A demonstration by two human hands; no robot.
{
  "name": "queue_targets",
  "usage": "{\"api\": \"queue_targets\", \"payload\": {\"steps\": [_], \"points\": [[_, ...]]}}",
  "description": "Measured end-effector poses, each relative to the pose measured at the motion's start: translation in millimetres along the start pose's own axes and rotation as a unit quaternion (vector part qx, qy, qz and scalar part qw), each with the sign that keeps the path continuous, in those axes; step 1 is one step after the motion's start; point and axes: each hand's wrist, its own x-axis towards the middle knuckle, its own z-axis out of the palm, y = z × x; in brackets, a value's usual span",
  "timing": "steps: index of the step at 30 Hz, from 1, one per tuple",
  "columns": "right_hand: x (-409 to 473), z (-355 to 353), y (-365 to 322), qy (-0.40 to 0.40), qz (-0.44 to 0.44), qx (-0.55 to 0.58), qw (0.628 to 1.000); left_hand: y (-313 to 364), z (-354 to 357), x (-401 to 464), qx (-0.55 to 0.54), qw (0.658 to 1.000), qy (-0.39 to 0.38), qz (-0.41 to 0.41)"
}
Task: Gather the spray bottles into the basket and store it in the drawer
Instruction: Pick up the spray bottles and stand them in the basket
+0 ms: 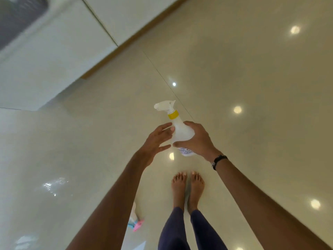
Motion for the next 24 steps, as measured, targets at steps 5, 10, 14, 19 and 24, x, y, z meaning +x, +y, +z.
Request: {"api": "queue_targets", "payload": {"steps": [5,10,14,19,24], "points": [[-12.2,-3.1,-114.8,-0.031,-0.058,0.027,0.997,70.5,-40.8,-46.3,-0.003,0.998,0.022,0.066],[15.6,24.2,-196.3,-0.082,-0.124,-0.006,0.989,124.2,-99.8,-63.4,-0.032,0.989,0.076,0.123],[59.8,62.0,-257.2,-0.112,-0.194,-0.063,0.973,160.6,-155.9,-62.2,-0.084,0.967,0.158,0.183],[107.8,120.1,-348.9,-0.089,-0.293,-0.118,0.945,206.7,-245.8,-56.5,-0.112,0.929,0.252,0.248],[147.1,169.0,-436.7,-0.061,-0.380,-0.142,0.912,255.2,-329.7,-54.3,-0.075,0.885,0.355,0.292]]}}
